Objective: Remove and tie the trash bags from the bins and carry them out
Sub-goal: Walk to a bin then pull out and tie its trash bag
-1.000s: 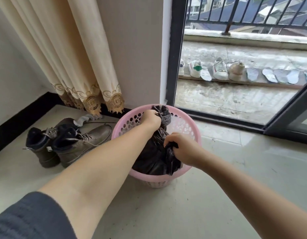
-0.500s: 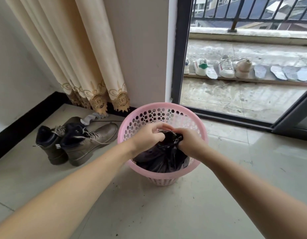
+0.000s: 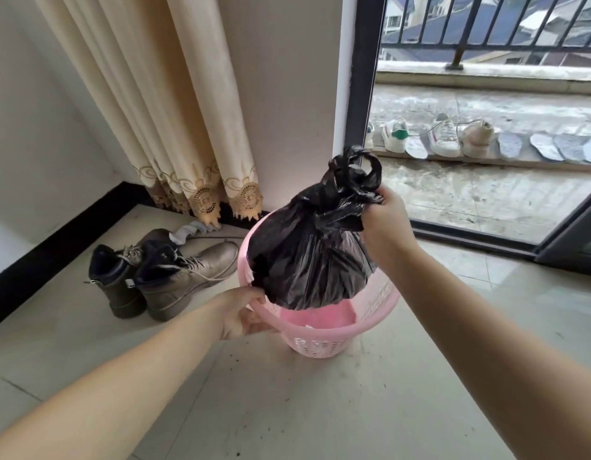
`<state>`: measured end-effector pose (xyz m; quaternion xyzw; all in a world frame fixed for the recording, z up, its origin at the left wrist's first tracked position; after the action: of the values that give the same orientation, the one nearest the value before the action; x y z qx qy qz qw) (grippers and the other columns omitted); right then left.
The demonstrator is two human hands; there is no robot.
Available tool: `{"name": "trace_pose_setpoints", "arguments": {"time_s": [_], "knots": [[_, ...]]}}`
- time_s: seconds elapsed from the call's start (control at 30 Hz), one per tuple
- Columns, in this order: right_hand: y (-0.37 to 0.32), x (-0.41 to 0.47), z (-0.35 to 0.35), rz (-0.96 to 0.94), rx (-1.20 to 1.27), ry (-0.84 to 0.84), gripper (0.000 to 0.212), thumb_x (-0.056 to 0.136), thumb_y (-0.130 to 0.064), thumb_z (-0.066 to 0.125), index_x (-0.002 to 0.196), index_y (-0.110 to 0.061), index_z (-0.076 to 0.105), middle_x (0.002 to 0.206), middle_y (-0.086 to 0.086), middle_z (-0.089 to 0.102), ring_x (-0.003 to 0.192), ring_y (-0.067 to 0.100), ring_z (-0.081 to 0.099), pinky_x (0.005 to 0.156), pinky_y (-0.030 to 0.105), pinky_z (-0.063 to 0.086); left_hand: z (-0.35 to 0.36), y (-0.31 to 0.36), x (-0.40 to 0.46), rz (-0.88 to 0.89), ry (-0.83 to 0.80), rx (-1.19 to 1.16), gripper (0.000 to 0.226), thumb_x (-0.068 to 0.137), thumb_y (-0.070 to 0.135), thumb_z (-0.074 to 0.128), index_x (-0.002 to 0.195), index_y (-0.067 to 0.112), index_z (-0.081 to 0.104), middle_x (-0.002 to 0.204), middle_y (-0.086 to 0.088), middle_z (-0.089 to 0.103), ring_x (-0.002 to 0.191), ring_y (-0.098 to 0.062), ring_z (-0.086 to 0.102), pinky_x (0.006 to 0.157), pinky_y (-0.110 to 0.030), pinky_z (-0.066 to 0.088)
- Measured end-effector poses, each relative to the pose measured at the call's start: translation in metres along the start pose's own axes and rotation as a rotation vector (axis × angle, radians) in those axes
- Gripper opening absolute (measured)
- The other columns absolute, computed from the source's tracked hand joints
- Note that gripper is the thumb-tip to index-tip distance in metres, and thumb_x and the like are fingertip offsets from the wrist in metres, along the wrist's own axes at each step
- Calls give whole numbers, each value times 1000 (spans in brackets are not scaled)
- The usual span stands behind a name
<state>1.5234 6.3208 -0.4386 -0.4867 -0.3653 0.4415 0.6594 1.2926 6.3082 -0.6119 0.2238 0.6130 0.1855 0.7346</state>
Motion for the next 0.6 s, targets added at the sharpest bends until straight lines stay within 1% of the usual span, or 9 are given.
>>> {"name": "trace_pose_setpoints", "arguments": {"time_s": [0.03, 0.1, 0.17, 0.27, 0.33, 0.4, 0.43, 0.5, 0.6], "knots": [[-11, 1, 0, -31, 67, 14, 42, 80, 21, 43, 82, -13, 68, 73, 6, 72, 76, 30, 69, 78, 49, 58, 2, 1, 0, 2, 12, -48, 26, 85, -7, 38, 108, 5, 40, 106, -26, 47, 71, -42, 61, 47, -49, 57], [-36, 0, -8, -120, 153, 60, 34, 76, 16, 49, 83, -12, 68, 78, 9, 71, 84, 35, 67, 84, 55, 55, 6, 3, 1, 14, 15, -114, 41, 86, -8, 35, 123, 10, 32, 120, -34, 42, 82, -49, 59, 48, -53, 54], [-63, -5, -21, -223, 172, 130, 32, 72, 11, 52, 80, -16, 68, 77, 6, 70, 86, 34, 65, 86, 57, 53, 2, 9, 4, 51, 76, -130, 51, 87, -6, 35, 135, 12, 29, 132, -33, 37, 96, -51, 58, 47, -51, 52], [-99, -19, -39, -351, 197, 174, 31, 69, 10, 48, 85, -12, 64, 73, -1, 69, 83, 25, 63, 87, 51, 53, -3, 22, 9, 130, 160, -204, 50, 86, -4, 40, 134, 12, 36, 140, -28, 32, 93, -46, 59, 48, -47, 54], [-112, -27, -50, -384, 182, 177, 36, 67, 11, 45, 88, -12, 63, 73, -5, 70, 79, 18, 63, 86, 46, 53, 2, 30, 10, 171, 170, -281, 45, 87, -1, 43, 129, 13, 37, 137, -28, 30, 94, -45, 60, 50, -46, 57], [-119, -35, -62, -401, 90, 189, 39, 66, 11, 45, 89, -14, 64, 76, -5, 70, 82, 20, 63, 89, 48, 51, 12, 36, 10, 210, 150, -337, 37, 92, 5, 43, 127, 12, 35, 125, -25, 32, 82, -40, 59, 50, -44, 57], [-120, -38, -67, -408, 21, 194, 39, 67, 10, 47, 89, -17, 65, 79, -3, 71, 85, 24, 64, 90, 52, 50, 17, 38, 11, 218, 133, -362, 32, 94, 8, 43, 125, 10, 35, 122, -22, 33, 78, -37, 58, 51, -43, 57], [-114, -43, -77, -392, -131, 186, 38, 70, 5, 51, 87, -23, 69, 84, 3, 70, 90, 33, 65, 89, 57, 51, 25, 37, 14, 216, 112, -404, 28, 96, 14, 46, 122, 9, 38, 124, -19, 35, 80, -34, 57, 53, -42, 58], [-81, -46, -88, -271, -340, 142, 40, 77, 2, 53, 84, -33, 70, 84, -1, 72, 88, 28, 68, 82, 53, 56, 33, 34, 19, 227, 110, -416, 40, 95, 19, 53, 131, 9, 39, 133, -17, 33, 88, -32, 57, 61, -39, 61]]}}
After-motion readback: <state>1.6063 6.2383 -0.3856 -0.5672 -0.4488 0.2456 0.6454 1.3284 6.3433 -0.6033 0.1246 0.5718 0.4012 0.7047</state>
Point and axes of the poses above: each hand's wrist, its own x-axis towards the middle knuckle, its own z-axis out of the palm, y = z × x, the point moved 9 cm from there along x, towards the middle knuckle
